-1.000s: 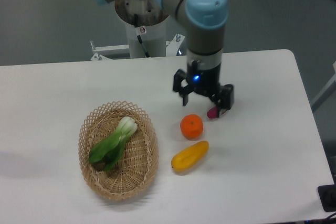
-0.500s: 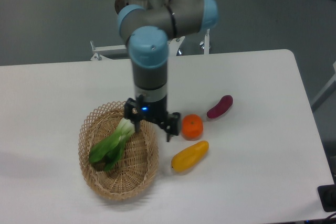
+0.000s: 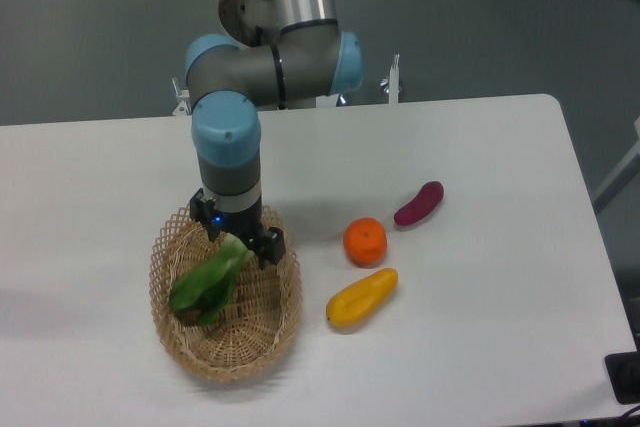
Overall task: Pick up the green vegetable from the basket
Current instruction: 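Lower the gripper onto the green bok choy and close on it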
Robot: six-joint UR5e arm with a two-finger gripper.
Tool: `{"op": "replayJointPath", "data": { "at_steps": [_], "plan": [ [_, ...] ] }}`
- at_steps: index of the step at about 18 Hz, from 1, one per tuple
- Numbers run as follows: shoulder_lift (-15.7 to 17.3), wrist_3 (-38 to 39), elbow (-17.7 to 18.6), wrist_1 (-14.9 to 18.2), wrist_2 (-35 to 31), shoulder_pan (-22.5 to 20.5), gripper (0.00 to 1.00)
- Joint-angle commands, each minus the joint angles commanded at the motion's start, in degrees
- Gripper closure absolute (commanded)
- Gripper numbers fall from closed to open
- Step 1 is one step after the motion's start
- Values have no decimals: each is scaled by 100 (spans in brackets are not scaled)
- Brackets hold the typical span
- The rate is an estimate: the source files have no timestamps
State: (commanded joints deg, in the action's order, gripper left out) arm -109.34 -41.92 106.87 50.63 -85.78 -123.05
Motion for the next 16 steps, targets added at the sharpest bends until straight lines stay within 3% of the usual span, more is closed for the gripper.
{"op": "replayJointPath", "data": {
  "at_steps": [16],
  "plan": [
    [-343,158,18,-176,-18,88,0]
  ]
}}
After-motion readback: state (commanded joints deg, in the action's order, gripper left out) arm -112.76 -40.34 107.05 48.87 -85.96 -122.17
